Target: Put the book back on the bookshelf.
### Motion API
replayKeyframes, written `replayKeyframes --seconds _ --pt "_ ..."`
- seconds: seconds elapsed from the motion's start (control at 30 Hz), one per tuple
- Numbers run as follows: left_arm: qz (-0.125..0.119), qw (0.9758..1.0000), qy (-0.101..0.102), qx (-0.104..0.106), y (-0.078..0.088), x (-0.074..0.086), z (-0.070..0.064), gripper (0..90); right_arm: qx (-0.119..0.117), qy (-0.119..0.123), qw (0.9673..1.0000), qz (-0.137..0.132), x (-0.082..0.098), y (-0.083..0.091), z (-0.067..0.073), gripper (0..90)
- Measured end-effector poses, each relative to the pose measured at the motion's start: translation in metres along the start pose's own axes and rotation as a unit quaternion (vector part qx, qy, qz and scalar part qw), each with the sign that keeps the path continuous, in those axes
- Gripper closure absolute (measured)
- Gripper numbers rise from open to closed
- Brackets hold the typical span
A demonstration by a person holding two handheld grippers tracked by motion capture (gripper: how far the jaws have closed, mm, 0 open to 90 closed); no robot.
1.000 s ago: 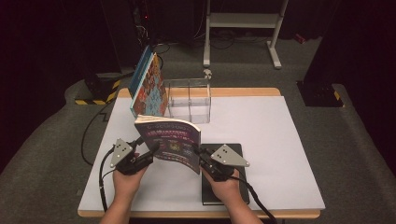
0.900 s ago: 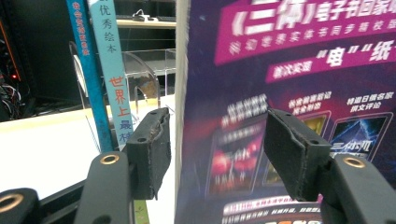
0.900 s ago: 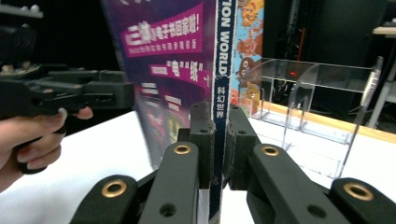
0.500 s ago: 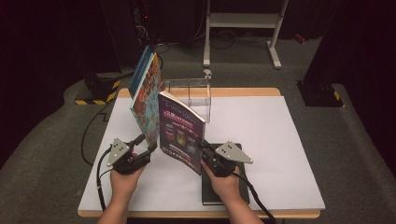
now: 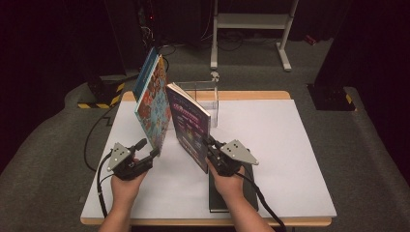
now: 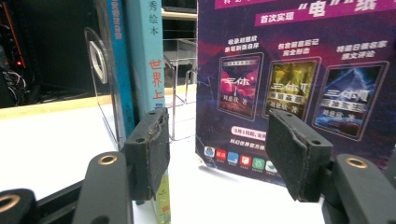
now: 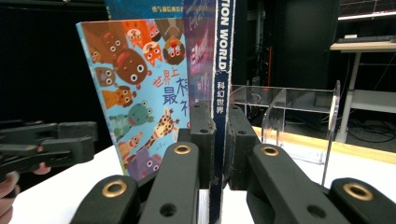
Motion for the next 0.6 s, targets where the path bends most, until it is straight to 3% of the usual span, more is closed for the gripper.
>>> replayKeyframes --seconds 0.33,0.6 --pt "0.004 1.0000 0.001 0.004 0.000 0.000 0.003 37.1 0.029 -0.010 0.9995 -0.006 0.000 -0.014 -0.008 83.8" --pt "0.009 0.9999 0.002 0.008 -0.001 0.002 0.002 37.0 0.031 -0.004 0.9995 -0.005 0.001 -0.017 -0.006 83.7"
Point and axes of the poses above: each handheld gripper's, and its own axes: y roughly backward along the jaws, x roughly out of its underside, z roughly to its left, the point moved 5 cm from there along -y, roughly forward along the jaws, and after that the axes turned 6 degrees about z, right-handed, at the moved point
